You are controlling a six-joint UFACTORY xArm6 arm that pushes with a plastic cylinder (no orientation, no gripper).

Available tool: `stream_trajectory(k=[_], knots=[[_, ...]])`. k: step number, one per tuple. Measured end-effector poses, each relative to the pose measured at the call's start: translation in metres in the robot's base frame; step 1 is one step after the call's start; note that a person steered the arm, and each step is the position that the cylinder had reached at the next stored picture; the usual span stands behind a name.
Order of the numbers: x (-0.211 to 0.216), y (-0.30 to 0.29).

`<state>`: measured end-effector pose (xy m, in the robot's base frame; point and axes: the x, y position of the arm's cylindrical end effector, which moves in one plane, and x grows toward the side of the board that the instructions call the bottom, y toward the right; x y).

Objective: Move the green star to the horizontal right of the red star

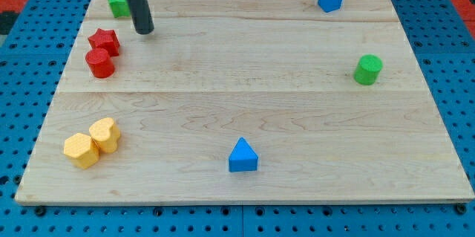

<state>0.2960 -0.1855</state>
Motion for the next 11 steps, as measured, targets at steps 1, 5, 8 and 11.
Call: stream_trajectory(k=[1, 5, 8, 11], knots=[[0.008, -0.044], [-0.082, -0.083], [-0.059, 0.052], [0.007, 0.069]])
